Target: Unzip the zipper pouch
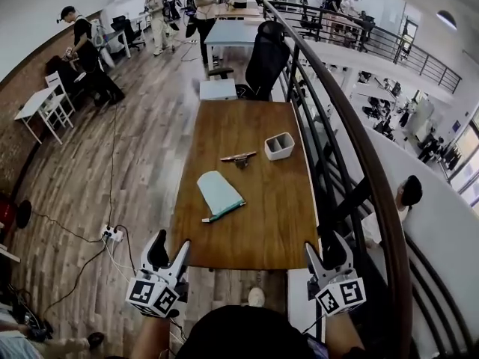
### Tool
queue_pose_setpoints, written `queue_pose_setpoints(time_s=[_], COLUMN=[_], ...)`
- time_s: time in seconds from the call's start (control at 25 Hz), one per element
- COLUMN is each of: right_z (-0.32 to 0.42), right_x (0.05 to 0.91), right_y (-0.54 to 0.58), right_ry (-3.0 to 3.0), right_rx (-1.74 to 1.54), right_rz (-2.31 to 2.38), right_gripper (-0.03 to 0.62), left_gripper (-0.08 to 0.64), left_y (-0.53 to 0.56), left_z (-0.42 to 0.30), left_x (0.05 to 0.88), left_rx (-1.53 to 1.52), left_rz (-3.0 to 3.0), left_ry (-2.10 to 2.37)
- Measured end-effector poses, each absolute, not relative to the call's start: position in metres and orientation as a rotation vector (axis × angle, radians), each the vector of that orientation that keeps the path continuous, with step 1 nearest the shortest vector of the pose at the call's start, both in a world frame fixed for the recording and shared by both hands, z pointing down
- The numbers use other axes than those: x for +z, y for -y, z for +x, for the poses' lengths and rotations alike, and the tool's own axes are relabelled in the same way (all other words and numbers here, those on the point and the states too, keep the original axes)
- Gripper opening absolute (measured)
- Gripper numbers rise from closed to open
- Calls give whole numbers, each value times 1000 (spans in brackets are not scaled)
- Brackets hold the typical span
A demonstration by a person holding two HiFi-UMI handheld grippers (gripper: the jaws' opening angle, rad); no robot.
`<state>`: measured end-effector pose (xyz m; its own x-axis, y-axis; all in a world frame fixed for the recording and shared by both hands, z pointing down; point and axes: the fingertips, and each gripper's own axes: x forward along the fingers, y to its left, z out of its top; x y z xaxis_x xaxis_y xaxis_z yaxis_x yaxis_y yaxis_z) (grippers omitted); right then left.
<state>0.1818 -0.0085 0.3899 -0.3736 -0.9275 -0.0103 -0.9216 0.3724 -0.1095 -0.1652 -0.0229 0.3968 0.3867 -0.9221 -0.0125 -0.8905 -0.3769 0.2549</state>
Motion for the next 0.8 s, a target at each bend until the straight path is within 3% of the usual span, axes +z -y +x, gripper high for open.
queue_pose_setpoints(time_s=[0.28, 0.8], right_z=[222, 222], right_x=[388, 407], right_y=[60, 103], right_ry=[-2593, -2706], right_rx=[-172, -292], right_rz=[-1629, -1502], right_gripper=[287, 245], left_gripper=[299, 298], left_y=[51, 98], left_z=[-121, -69], left_x=[389, 440], left_rx=[-207, 39], left_rz=[2398, 2404], left_ry=[1693, 1616])
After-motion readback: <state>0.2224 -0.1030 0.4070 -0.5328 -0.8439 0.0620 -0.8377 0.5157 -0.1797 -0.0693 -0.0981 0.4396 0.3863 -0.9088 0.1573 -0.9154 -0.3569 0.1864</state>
